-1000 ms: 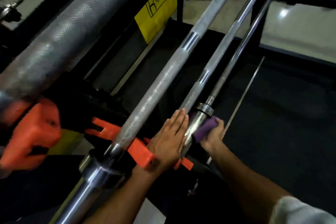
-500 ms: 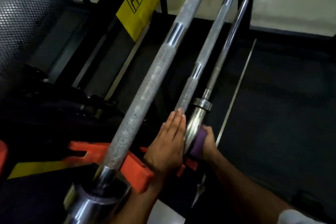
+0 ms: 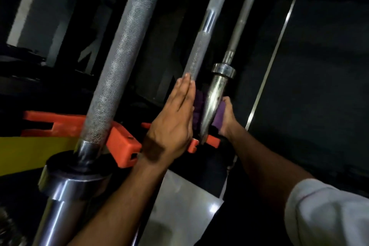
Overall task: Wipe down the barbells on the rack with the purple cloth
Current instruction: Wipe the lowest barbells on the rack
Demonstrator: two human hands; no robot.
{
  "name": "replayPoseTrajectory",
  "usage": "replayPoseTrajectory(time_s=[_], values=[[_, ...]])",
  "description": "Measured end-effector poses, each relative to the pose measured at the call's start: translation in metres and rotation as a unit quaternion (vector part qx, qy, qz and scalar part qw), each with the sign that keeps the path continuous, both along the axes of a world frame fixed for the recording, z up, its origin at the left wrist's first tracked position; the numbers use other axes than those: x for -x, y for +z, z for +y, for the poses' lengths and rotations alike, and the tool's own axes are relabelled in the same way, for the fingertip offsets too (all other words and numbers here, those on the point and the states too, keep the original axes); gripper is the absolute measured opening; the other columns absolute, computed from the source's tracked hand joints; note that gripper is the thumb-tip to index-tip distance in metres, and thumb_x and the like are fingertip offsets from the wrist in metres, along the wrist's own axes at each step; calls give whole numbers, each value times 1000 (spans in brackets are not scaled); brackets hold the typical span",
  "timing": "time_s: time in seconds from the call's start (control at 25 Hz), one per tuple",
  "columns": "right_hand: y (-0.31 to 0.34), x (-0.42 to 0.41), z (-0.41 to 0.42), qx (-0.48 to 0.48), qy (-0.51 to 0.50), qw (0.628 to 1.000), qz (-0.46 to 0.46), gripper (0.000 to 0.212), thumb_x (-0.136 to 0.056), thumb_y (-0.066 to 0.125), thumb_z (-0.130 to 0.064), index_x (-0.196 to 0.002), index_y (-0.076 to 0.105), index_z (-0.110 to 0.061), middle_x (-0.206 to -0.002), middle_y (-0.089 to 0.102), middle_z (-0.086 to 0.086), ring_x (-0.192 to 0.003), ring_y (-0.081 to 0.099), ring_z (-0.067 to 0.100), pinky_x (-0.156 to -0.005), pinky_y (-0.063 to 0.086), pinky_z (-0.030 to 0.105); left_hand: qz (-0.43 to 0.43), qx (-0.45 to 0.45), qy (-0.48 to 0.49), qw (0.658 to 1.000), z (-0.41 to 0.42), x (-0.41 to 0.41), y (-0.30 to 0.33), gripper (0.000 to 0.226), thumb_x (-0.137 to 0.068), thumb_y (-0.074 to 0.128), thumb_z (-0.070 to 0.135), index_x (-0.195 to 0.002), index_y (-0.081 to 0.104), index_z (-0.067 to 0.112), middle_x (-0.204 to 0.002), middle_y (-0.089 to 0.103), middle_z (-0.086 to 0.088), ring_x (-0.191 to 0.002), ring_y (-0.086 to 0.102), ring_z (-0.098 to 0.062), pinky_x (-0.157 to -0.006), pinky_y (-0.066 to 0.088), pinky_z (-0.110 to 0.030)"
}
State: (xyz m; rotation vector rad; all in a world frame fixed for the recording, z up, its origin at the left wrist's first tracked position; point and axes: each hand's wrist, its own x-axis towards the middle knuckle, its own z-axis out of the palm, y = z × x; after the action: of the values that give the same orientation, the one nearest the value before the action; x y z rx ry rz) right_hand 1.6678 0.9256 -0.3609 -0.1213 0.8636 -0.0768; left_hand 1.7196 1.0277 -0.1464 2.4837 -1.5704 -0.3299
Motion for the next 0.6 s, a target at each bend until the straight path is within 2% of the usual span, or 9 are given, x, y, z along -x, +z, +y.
replayPoseTrajectory(time_s=[0.04, 0.12, 0.28, 0.32, 0.44, 0.52, 0.6], values=[[1, 5, 2, 4, 23, 1000, 7, 60, -98, 29, -52, -117, 64, -7, -116, 67, 19, -107, 64, 34, -104, 47, 48, 2, -3, 10, 1000, 0, 0, 1, 57, -101, 41, 0, -154, 24, -1, -165, 14, -13, -154, 8, -22, -124, 12, -30], [17, 8, -6, 21, 15, 999, 24, 52, -97, 32, -48, -96, 67, -10, -92, 70, 14, -85, 66, 29, -84, 53, 37, 1, -10, 19, 1000, -1, 1, 3, 59, -101, 42, -2, -156, 22, 1, -166, 12, -10, -154, 5, -19, -124, 10, -26], [22, -14, -32, 49, -91, 993, 64, 44, -95, 36, -45, -88, 67, -14, -81, 68, 10, -74, 65, 27, -71, 52, 32, 9, -16, 21, 1000, 0, 3, 5, 58, -103, 39, 4, -157, 19, 5, -167, 10, -6, -154, 4, -16, -123, 10, -23], [18, -18, -33, 52, -100, 991, 70, 44, -94, 36, -45, -89, 66, -14, -82, 67, 9, -74, 64, 27, -71, 52, 32, 9, -17, 22, 1000, 0, 3, 4, 58, -103, 38, 4, -157, 18, 6, -167, 9, -5, -154, 3, -16, -123, 10, -22], [10, -6, -16, 62, -41, 995, 61, 48, -94, 38, -52, -100, 66, -14, -93, 66, 12, -82, 64, 29, -82, 52, 37, -2, -17, 26, 1000, -1, 5, 4, 60, -102, 40, 2, -158, 17, 6, -167, 7, -4, -154, 2, -15, -122, 8, -19], [17, 10, 5, 67, 0, 996, 59, 50, -99, 36, -54, -105, 66, -13, -101, 67, 15, -92, 63, 31, -94, 49, 43, 4, -12, 25, 1000, -1, 3, 5, 59, -103, 40, 3, -158, 17, 6, -167, 6, -4, -154, 1, -15, -121, 6, -17], [31, 20, 21, 95, 24, 991, 87, 52, -105, 32, -49, -122, 63, -11, -118, 67, 18, -108, 62, 32, -105, 46, 43, 9, -5, 22, 1000, -1, 3, 5, 58, -103, 38, 5, -157, 18, 5, -167, 8, -6, -154, 2, -16, -122, 7, -19]])
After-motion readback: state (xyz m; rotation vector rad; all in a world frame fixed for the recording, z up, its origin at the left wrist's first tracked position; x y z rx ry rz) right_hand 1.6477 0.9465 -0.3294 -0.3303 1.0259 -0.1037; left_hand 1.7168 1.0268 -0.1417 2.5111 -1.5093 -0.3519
